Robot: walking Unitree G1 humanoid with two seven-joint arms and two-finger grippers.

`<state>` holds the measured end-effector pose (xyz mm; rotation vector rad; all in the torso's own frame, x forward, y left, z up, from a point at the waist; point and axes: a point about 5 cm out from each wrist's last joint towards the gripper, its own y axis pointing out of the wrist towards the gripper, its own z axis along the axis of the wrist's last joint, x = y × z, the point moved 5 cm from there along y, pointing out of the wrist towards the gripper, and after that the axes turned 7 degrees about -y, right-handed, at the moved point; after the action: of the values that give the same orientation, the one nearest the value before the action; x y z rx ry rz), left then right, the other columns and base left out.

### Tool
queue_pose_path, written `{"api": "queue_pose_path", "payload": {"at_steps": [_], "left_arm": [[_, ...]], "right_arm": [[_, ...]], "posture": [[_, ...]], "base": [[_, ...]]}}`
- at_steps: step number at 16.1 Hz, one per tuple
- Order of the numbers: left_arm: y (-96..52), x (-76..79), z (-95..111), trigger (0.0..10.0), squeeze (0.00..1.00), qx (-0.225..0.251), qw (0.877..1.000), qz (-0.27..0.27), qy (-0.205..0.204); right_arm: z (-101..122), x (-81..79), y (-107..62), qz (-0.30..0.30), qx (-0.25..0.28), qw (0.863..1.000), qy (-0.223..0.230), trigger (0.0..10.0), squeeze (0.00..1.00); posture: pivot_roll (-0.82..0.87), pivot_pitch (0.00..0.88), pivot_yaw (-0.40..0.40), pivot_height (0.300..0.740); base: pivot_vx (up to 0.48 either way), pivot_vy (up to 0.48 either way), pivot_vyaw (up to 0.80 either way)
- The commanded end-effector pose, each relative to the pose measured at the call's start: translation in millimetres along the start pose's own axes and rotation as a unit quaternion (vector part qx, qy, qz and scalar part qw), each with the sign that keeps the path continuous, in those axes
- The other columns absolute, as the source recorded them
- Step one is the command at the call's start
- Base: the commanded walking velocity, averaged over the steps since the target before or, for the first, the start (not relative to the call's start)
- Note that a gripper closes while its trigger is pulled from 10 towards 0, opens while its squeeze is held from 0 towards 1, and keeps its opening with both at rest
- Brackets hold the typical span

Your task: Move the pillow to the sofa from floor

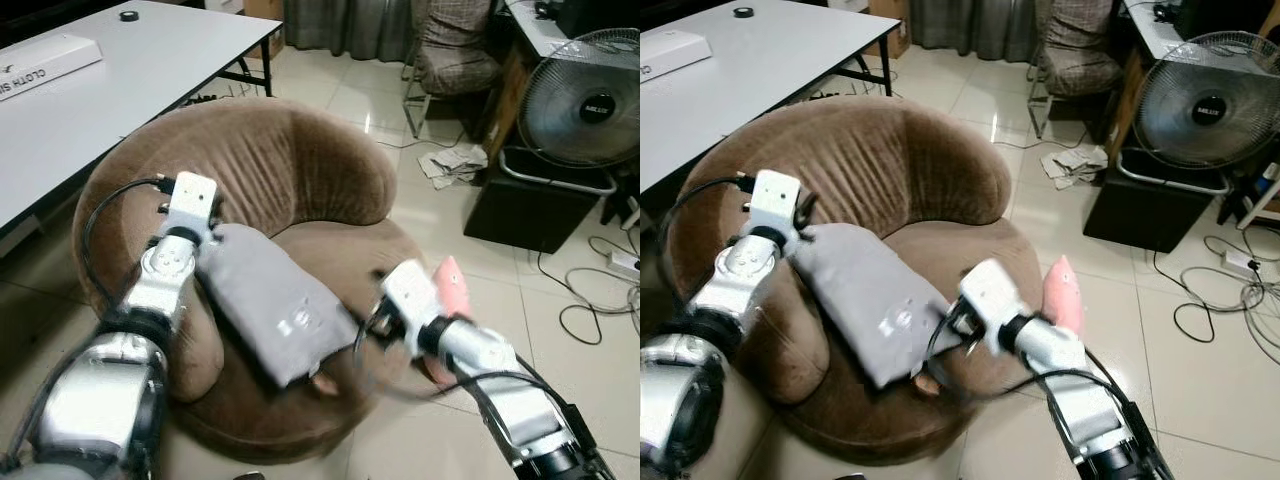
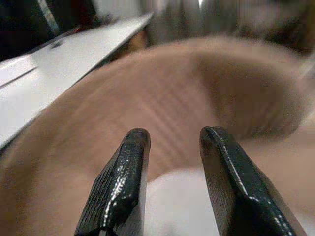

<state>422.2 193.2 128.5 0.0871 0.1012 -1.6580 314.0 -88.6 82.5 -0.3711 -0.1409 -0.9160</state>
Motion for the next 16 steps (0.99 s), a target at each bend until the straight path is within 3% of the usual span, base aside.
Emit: {"api": "queue_pose_path", "payload": {"at_steps": [1, 2, 3, 4, 5, 7, 10, 16], "left_arm": [[-2.0, 7.3, 5.1, 10.0, 0.0, 0.021, 0.999, -0.021, -0.018], [-12.9, 22.0, 3.8, 10.0, 0.0, 0.042, 0.997, -0.05, -0.035], [-19.7, 28.4, 0.8, 10.0, 0.0, 0.045, 0.996, -0.059, -0.046], [-47.0, 48.4, -7.2, 10.0, 0.0, 0.053, 0.993, -0.096, -0.037], [-50.7, 50.9, -8.3, 10.0, 0.0, 0.053, 0.993, -0.1, -0.035], [-76.0, 68.1, -14.7, 10.0, 0.0, 0.038, 0.99, -0.117, -0.064], [-88.5, 72.0, -27.7, 10.0, 0.0, 0.007, 0.992, -0.098, -0.074], [-91.2, 75.0, -23.2, 10.0, 0.0, -0.007, 0.994, -0.09, -0.06]], "right_arm": [[-7.3, 14.4, -2.5, -0.045, -0.015, 0.999, 0.012, 10.0, 0.0], [-14.1, 23.2, -5.2, -0.089, -0.026, 0.994, 0.052, 10.0, 0.0], [-15.9, 26.7, -6.5, -0.106, -0.025, 0.992, 0.063, 10.0, 0.0], [-14.2, 32.8, -9.5, -0.13, -0.009, 0.987, 0.098, 10.0, 0.0], [-13.6, 32.8, -9.7, -0.129, -0.005, 0.986, 0.105, 10.0, 0.0], [-12.3, 37.8, -13.1, -0.143, 0.008, 0.982, 0.124, 10.0, 0.0], [-16.5, 37.3, -14.3, -0.145, 0.0, 0.985, 0.092, 10.0, 0.0], [-36.9, 31.6, -19.8, -0.142, -0.033, 0.986, 0.08, 10.0, 0.0]], "posture": [[0.0, 0.0, 0.002, 0.74], [0.01, 0.0, 0.002, 0.74], [0.01, 0.0, 0.003, 0.74], [0.02, 0.0, 0.007, 0.74], [0.02, 0.0, 0.007, 0.74], [0.02, 0.0, 0.012, 0.74], [0.02, 0.0, 0.011, 0.74], [0.01, 0.0, 0.023, 0.74]], "base": [[0.0, 0.0, 0.0], [0.0, 0.0, 0.0], [0.0, 0.0, 0.0], [0.0, 0.0, 0.0], [0.0, 0.0, 0.0], [0.0, 0.0, 0.0], [0.0, -0.265, 0.0], [0.0, -0.48, 0.0]]}}
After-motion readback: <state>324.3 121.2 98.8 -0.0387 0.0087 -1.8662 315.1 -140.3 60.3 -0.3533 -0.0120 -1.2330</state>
